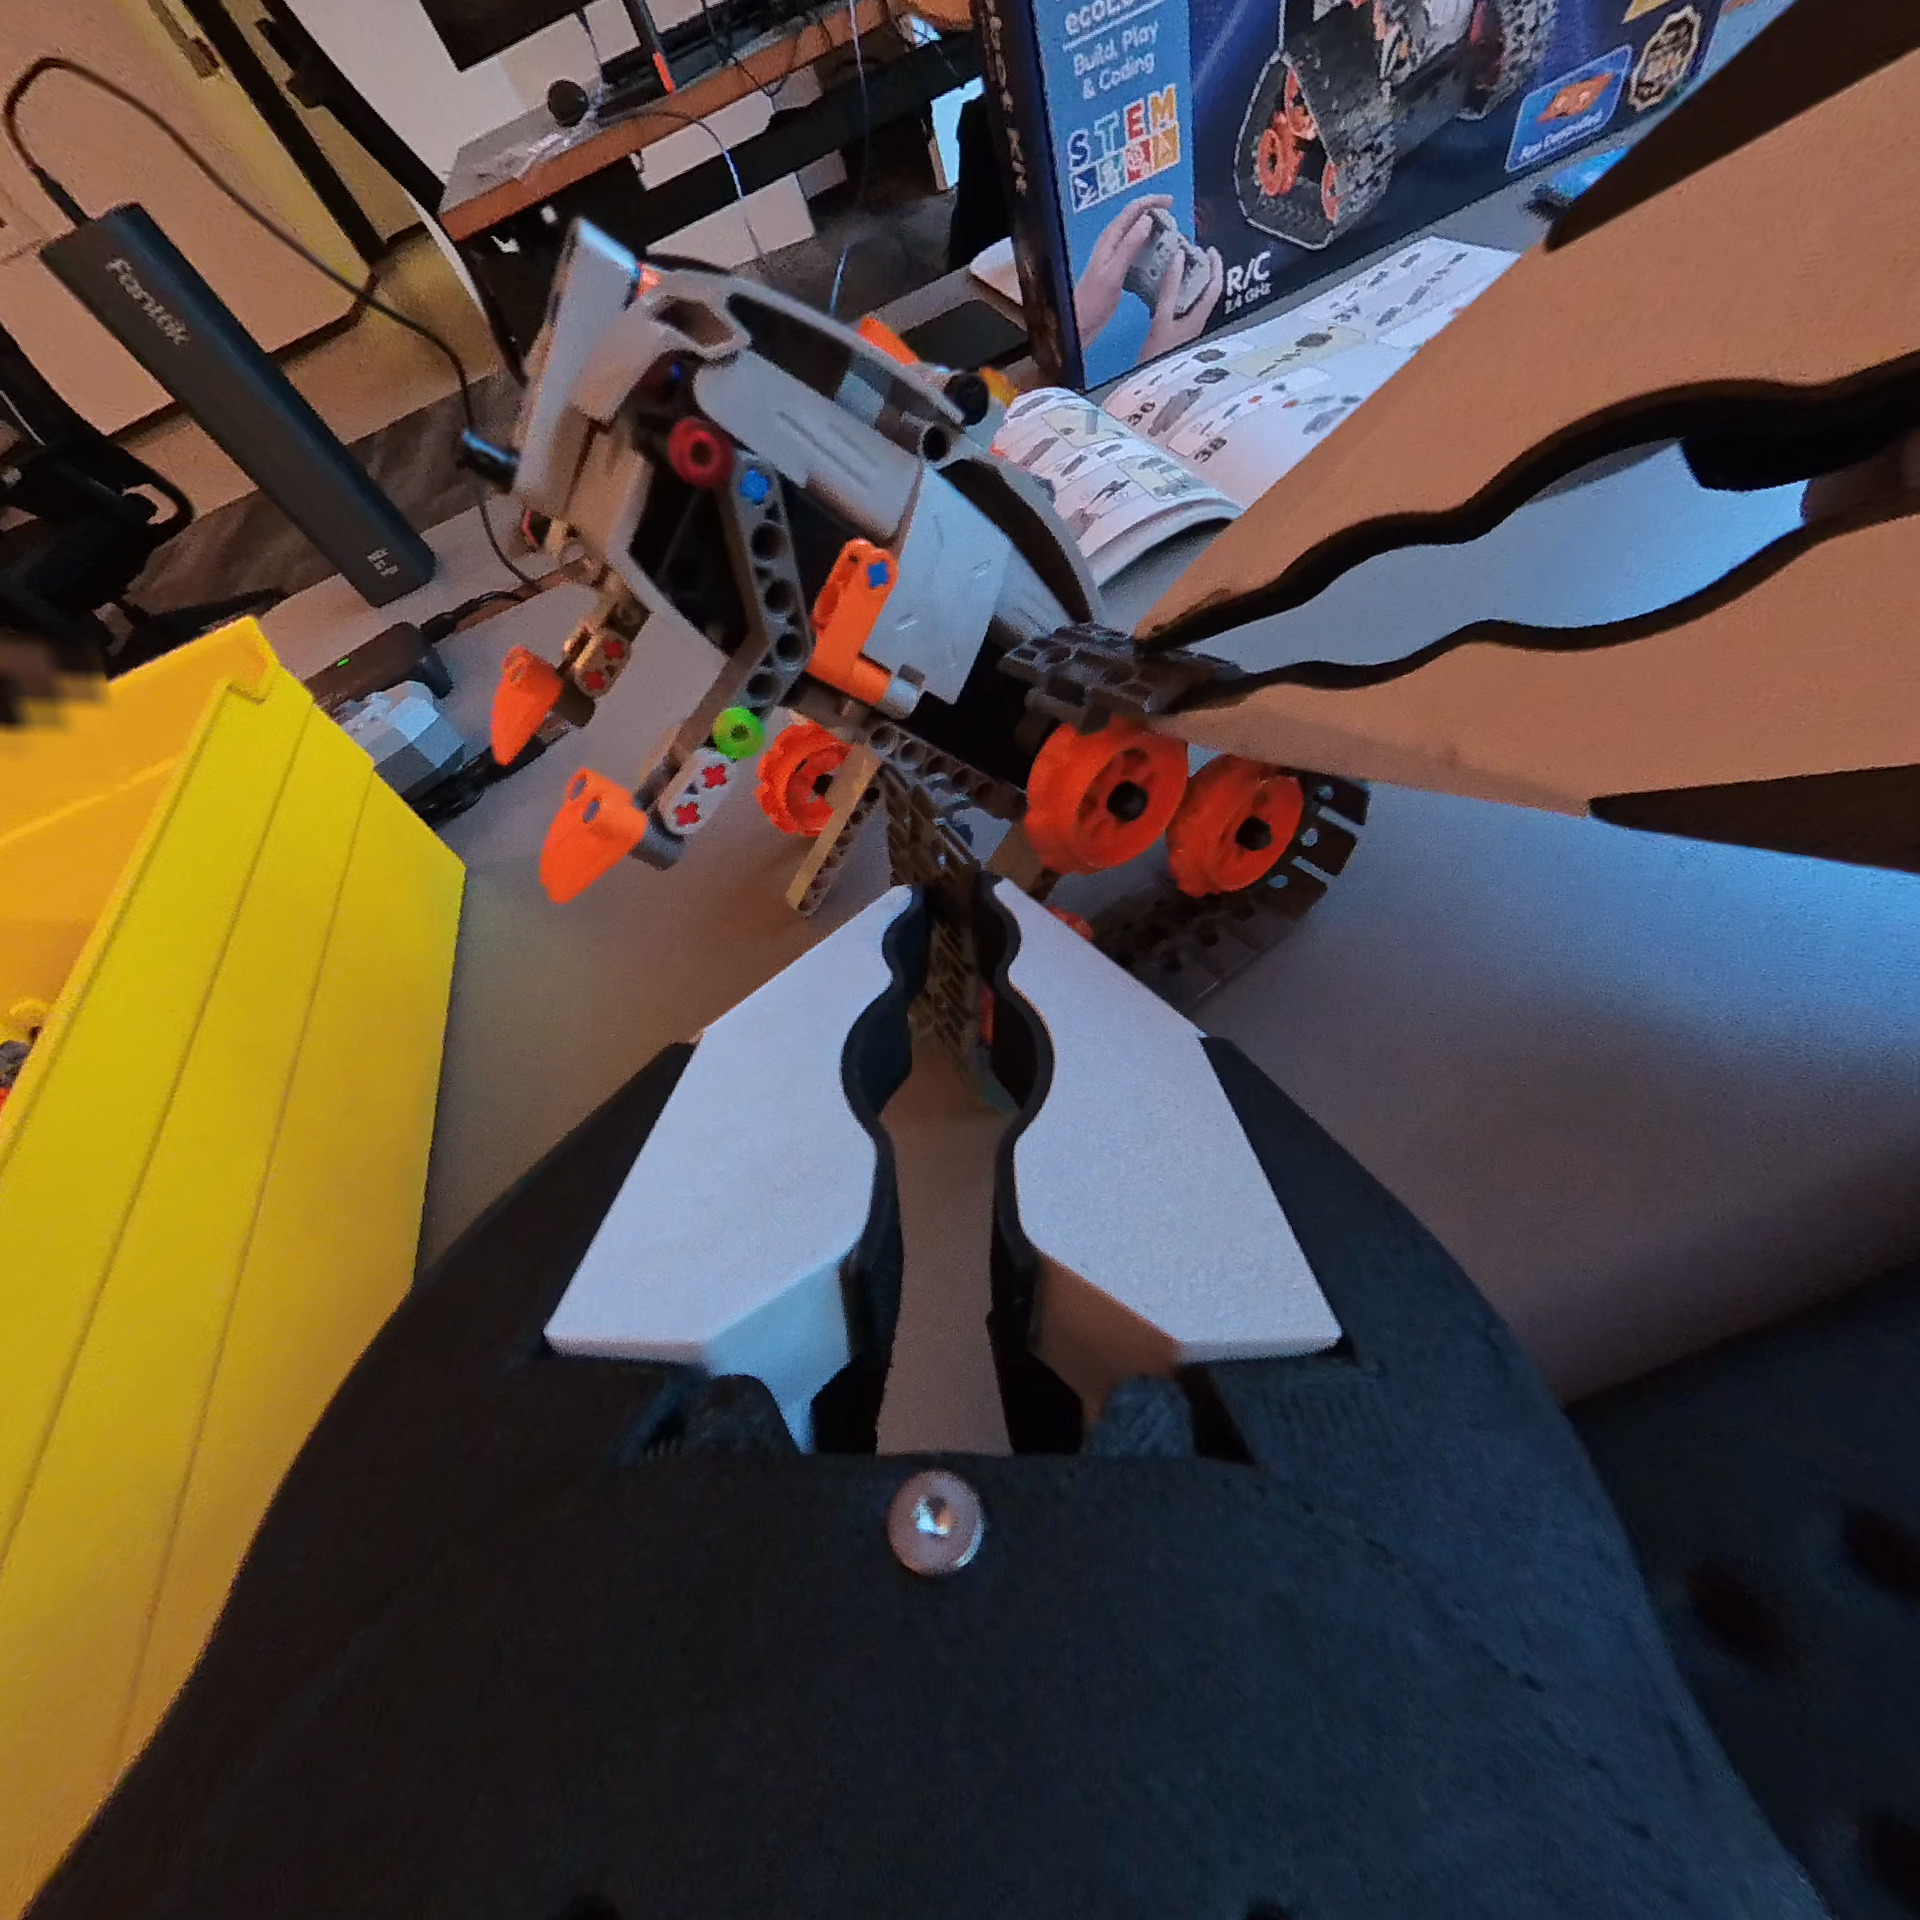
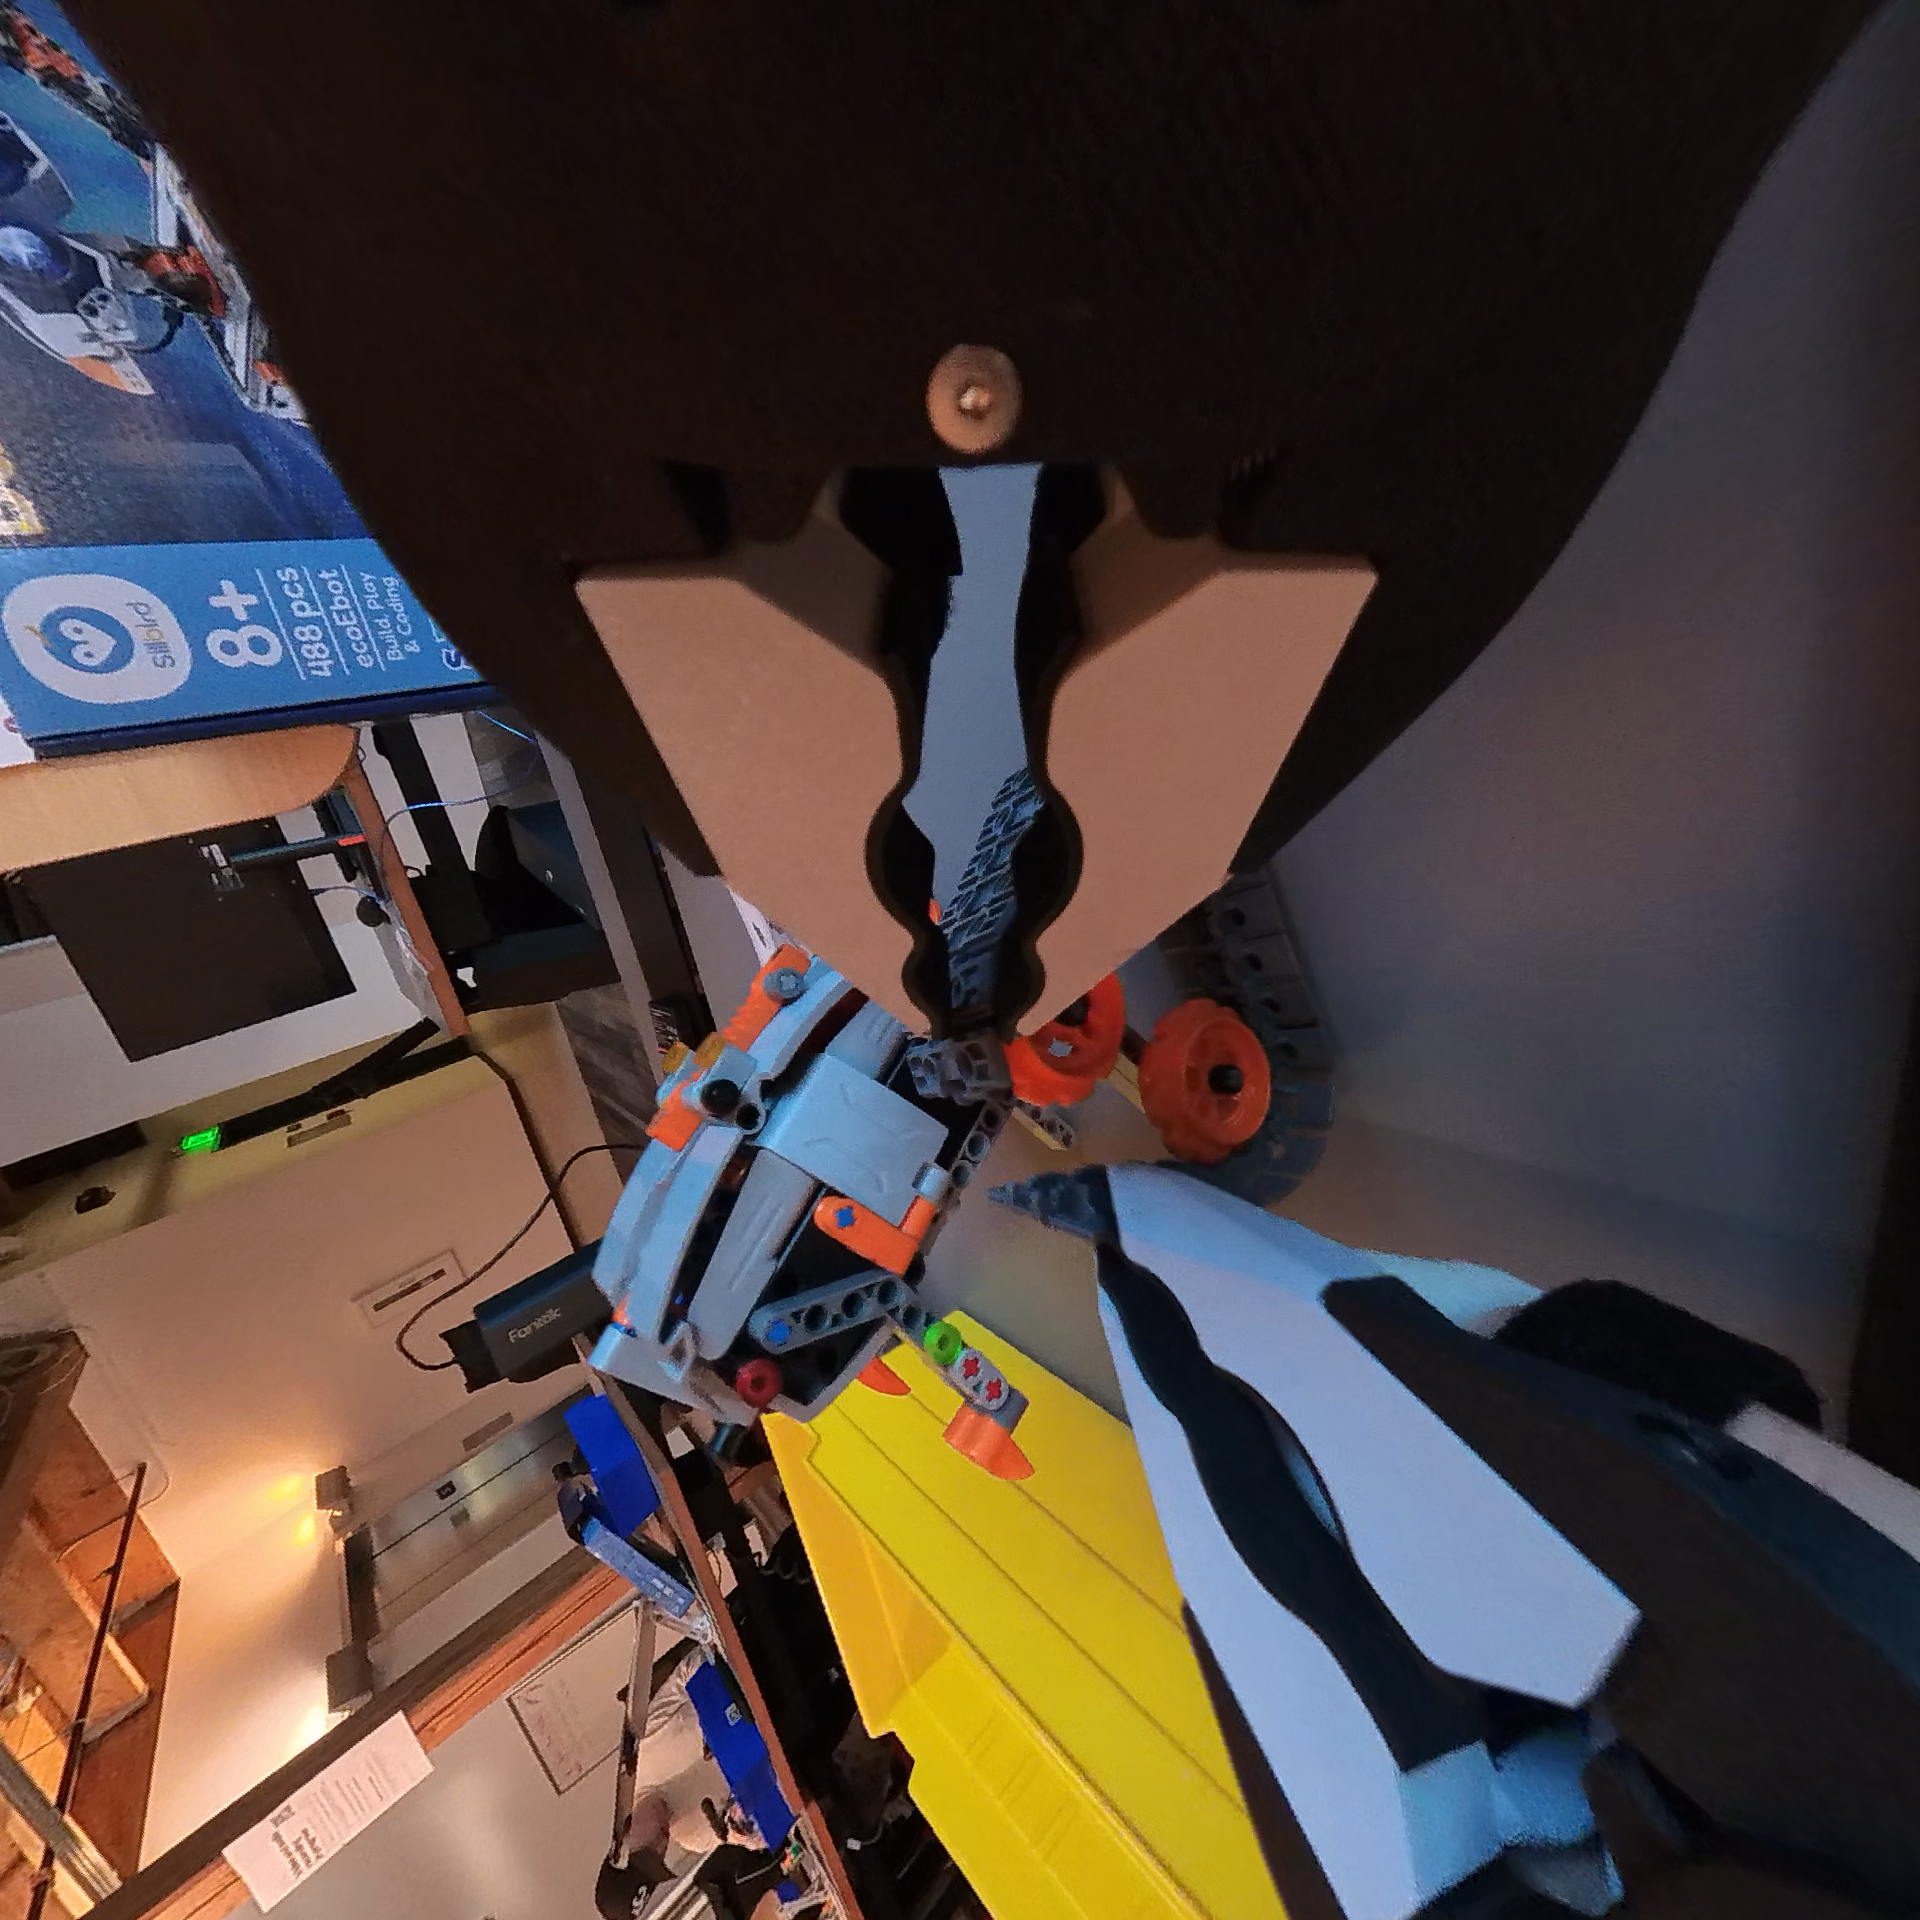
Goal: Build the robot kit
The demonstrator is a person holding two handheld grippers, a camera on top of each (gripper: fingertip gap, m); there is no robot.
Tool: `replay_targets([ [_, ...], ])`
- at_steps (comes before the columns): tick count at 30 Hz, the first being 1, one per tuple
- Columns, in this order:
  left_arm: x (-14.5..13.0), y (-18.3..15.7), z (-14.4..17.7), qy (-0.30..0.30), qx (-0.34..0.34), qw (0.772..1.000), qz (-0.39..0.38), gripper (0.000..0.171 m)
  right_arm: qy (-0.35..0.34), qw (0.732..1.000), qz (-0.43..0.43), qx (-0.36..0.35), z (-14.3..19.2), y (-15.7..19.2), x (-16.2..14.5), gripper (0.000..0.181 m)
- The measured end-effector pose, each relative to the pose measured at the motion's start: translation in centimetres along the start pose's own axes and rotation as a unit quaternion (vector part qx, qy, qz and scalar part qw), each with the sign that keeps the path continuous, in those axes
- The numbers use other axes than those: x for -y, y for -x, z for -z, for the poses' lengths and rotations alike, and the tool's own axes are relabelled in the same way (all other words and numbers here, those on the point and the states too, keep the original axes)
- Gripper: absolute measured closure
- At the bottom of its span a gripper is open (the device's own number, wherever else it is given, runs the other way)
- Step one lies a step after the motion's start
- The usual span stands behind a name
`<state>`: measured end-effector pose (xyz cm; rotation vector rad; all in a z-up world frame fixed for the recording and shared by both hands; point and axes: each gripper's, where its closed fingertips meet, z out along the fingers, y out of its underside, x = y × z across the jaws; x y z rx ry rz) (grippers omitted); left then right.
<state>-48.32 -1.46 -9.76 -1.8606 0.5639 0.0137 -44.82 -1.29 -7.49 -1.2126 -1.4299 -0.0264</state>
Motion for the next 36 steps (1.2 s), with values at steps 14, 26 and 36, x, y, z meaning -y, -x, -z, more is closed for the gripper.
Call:
replay_targets([
  [14, 0.9, -1.5, -1.0, 0.000, -0.016, 0.999, -0.038, 0.165, 0.004, 0.999, -0.051, 0.005, 0.3, -0.4, -0.9, 0.175],
  [26, 2.4, -1.5, -1.5, -0.004, -0.006, 0.998, -0.066, 0.166, 0.037, 0.986, -0.159, -0.016, 2.3, -2.3, -4.6, 0.175],
  [36, 2.1, -0.9, -1.3, -0.005, -0.001, 0.999, -0.044, 0.166, 0.048, 0.973, -0.226, 0.002, 3.2, -1.7, -6.7, 0.174],
])
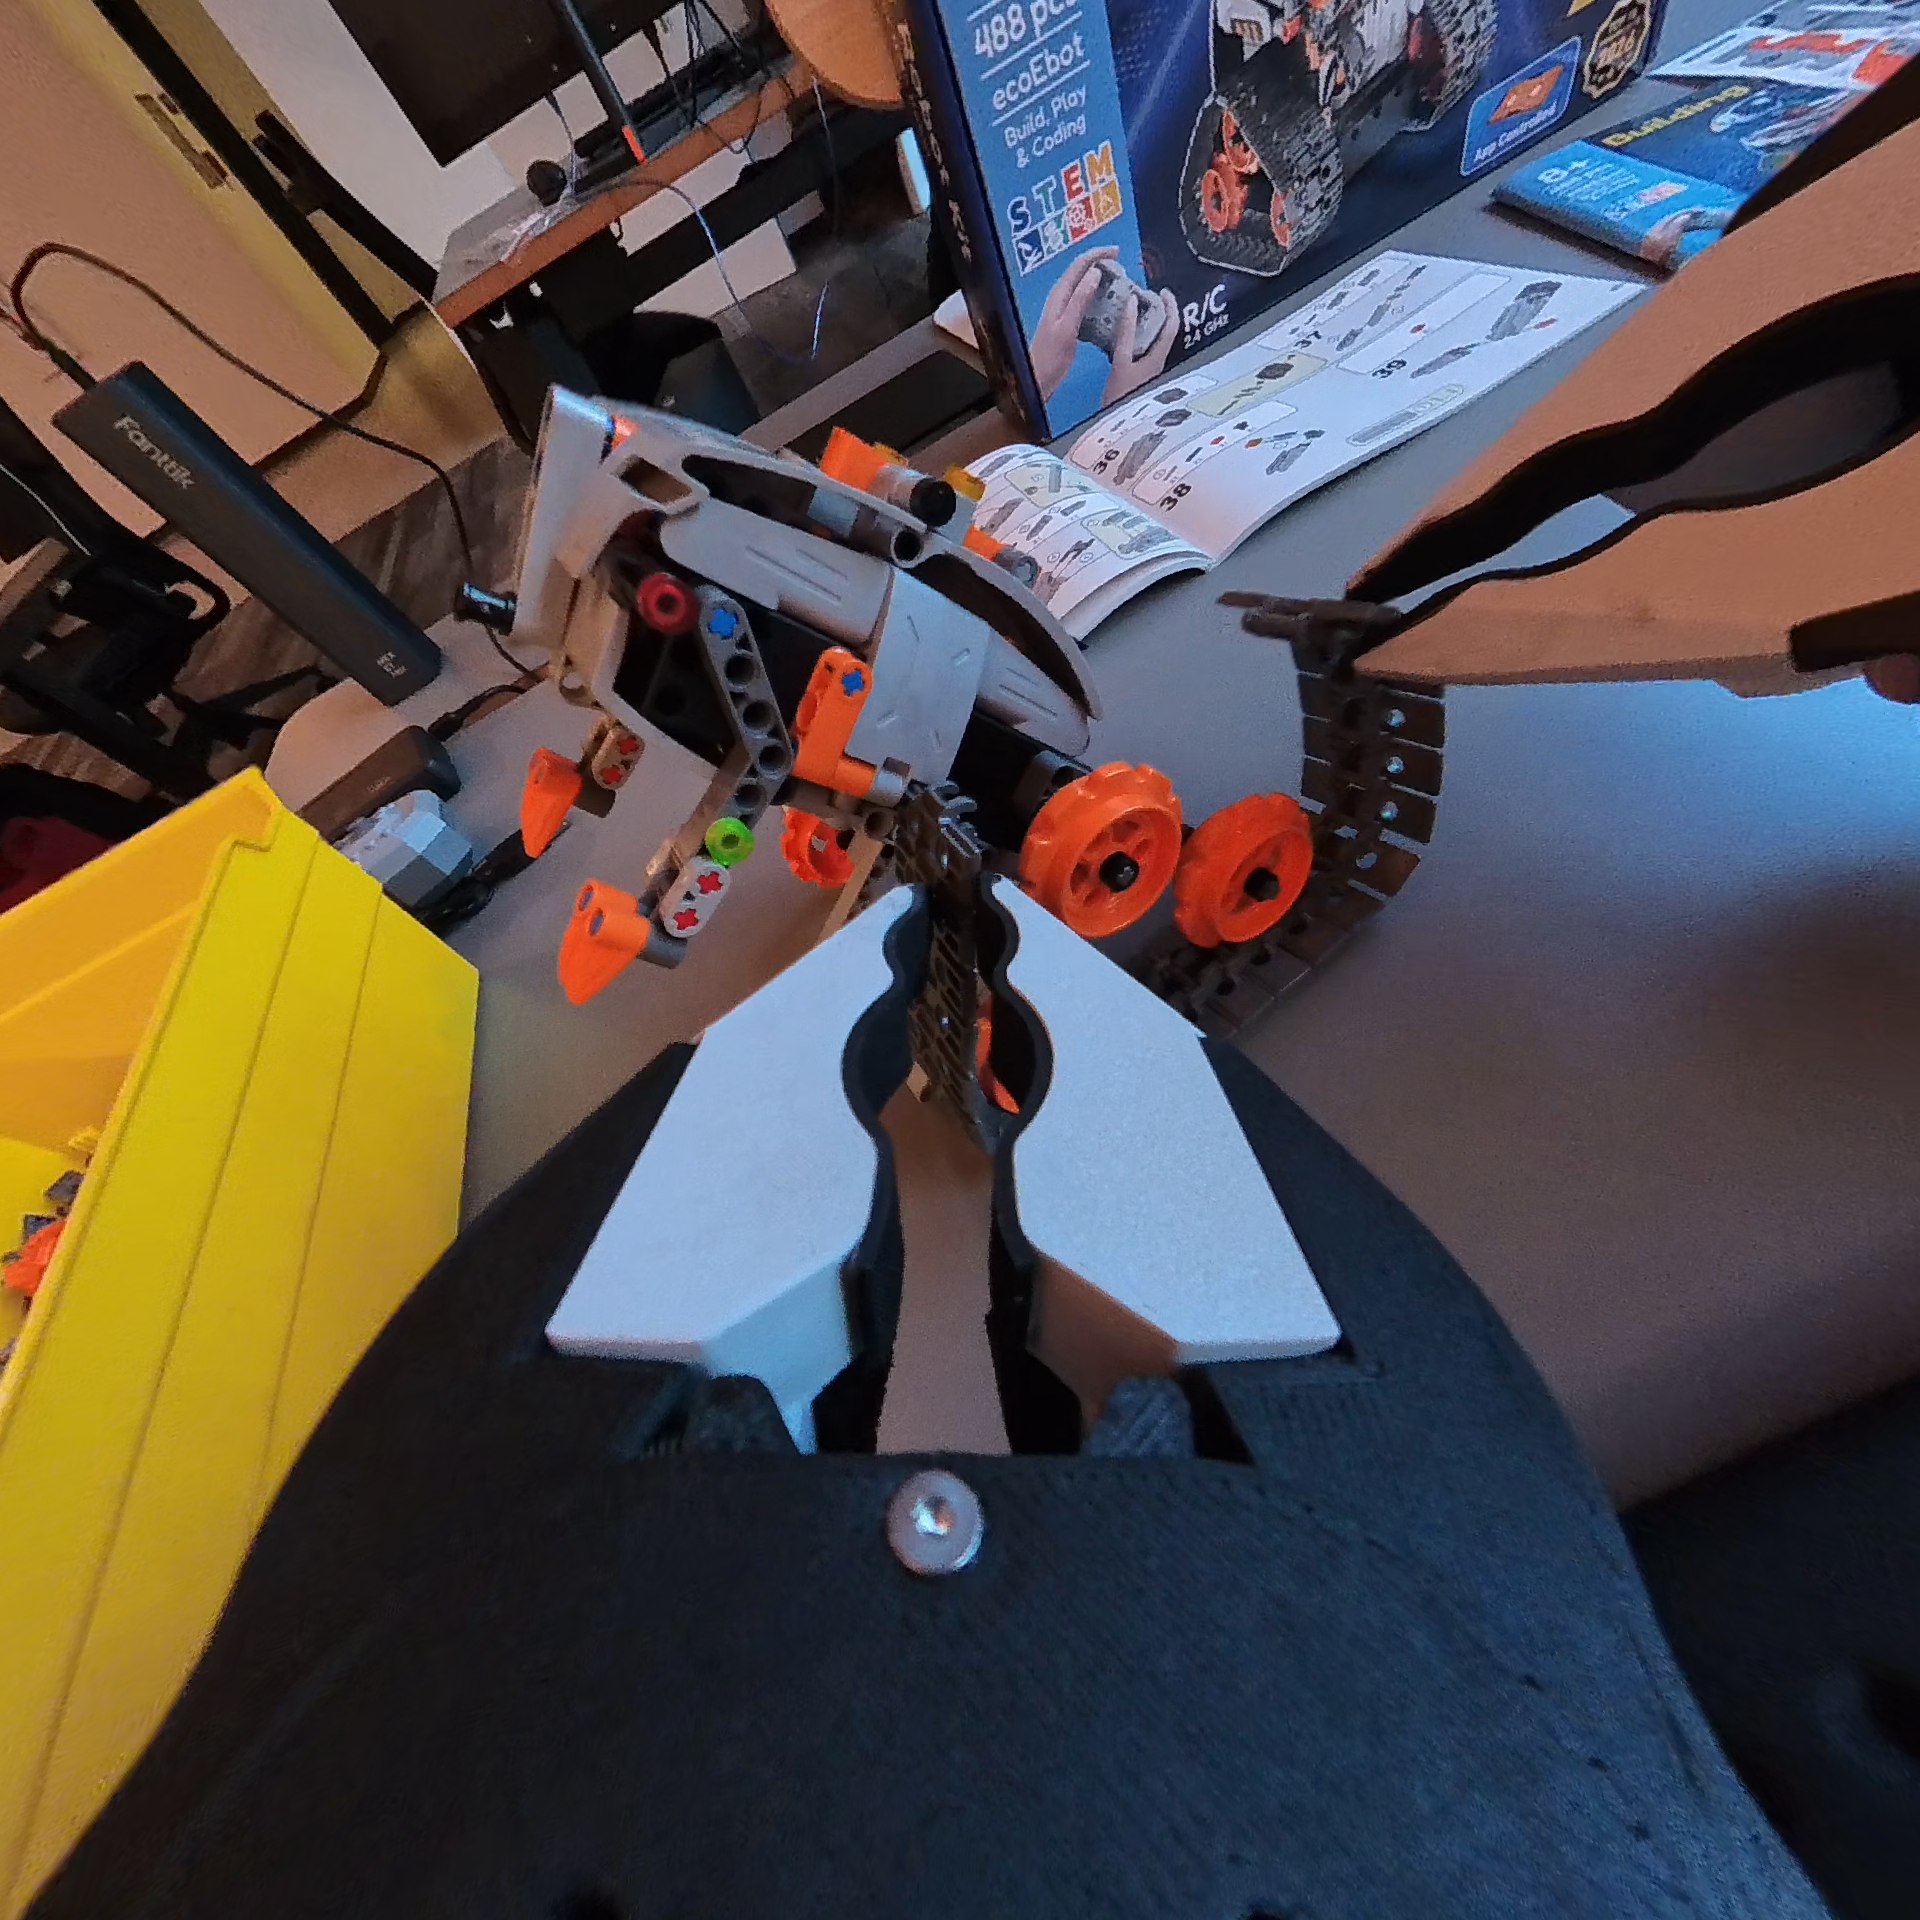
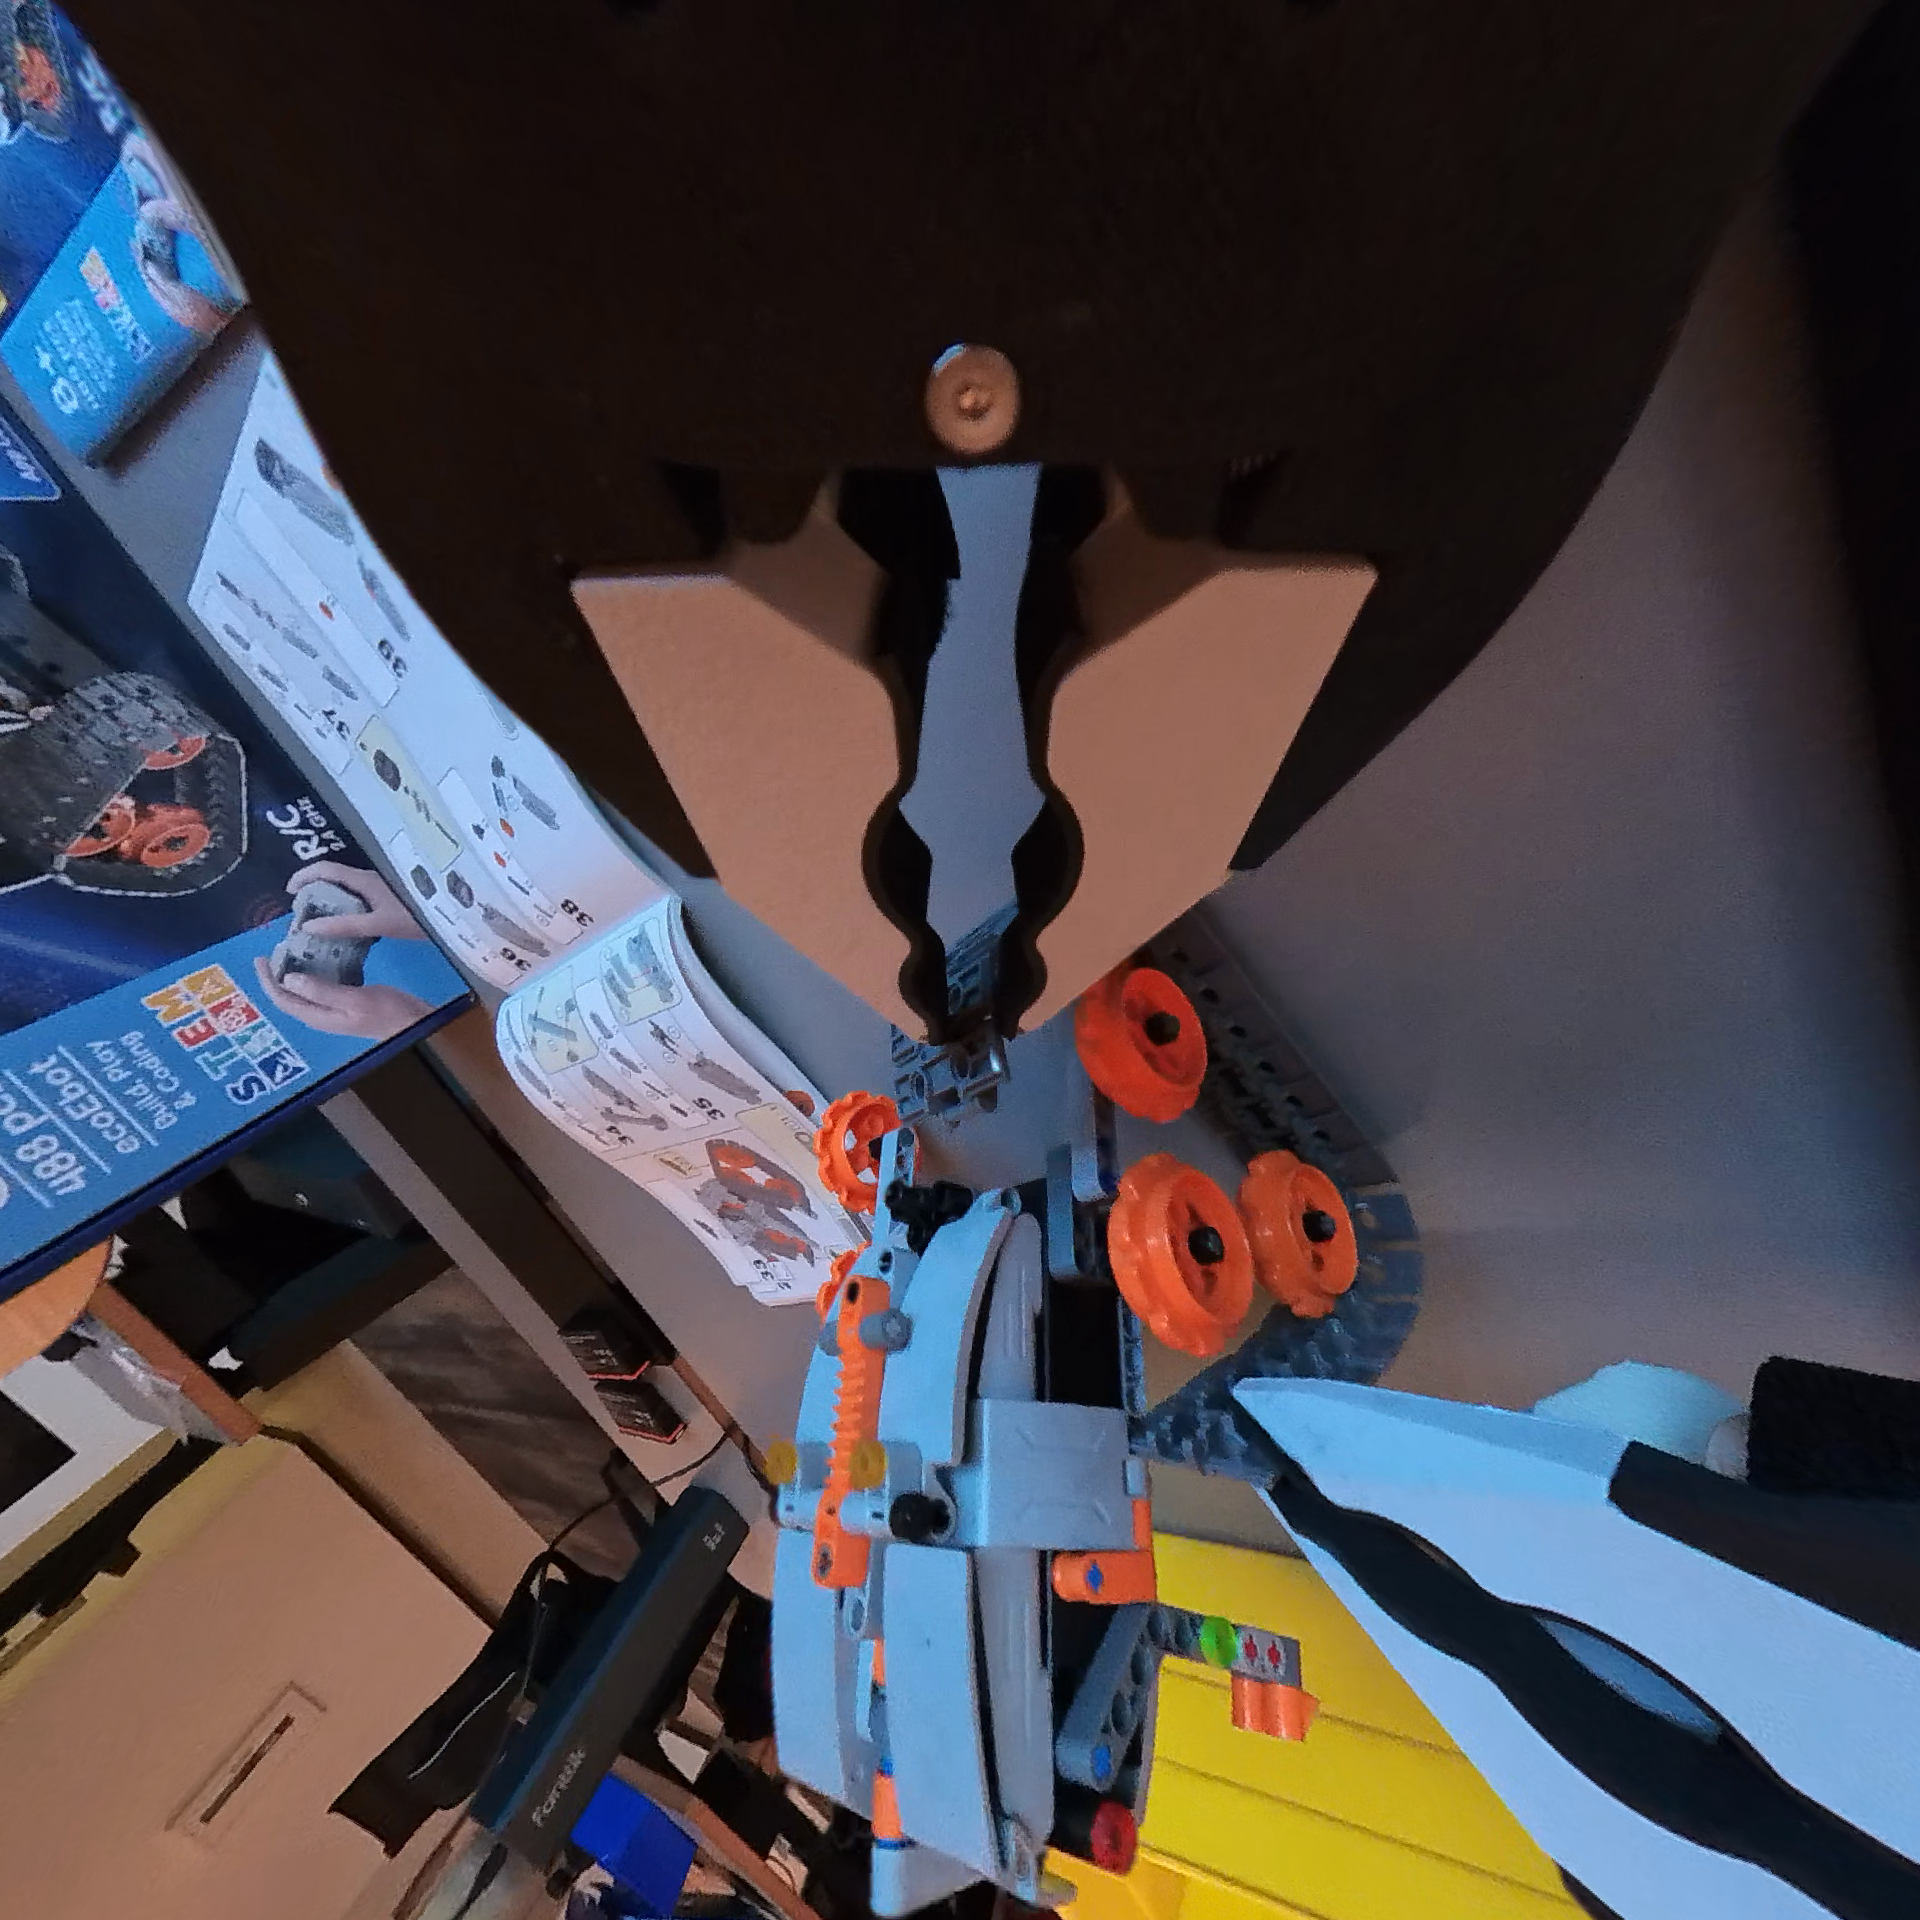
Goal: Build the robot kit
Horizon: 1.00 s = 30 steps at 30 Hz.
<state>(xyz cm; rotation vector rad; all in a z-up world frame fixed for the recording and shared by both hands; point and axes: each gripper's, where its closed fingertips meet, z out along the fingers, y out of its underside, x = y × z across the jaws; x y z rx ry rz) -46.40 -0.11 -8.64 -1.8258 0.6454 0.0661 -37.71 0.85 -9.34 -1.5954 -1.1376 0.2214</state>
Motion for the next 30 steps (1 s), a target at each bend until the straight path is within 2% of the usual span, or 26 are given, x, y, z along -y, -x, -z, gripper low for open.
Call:
replay_targets([
  [17, -4.3, 3.3, 1.9, 0.036, 0.063, 0.997, 0.032, 0.166, 0.056, 0.997, -0.052, 0.015, 0.8, -0.1, -3.4, 0.172],
  [27, -8.8, 4.1, 1.9, 0.108, 0.050, 0.990, 0.078, 0.166, 0.098, 0.991, -0.088, 0.015, 1.6, -0.5, -6.1, 0.169],
  [30, -8.9, 4.1, 1.9, 0.108, 0.048, 0.990, 0.076, 0.166, 0.112, 0.989, -0.096, 0.010, 1.8, -0.8, -6.9, 0.164],
])
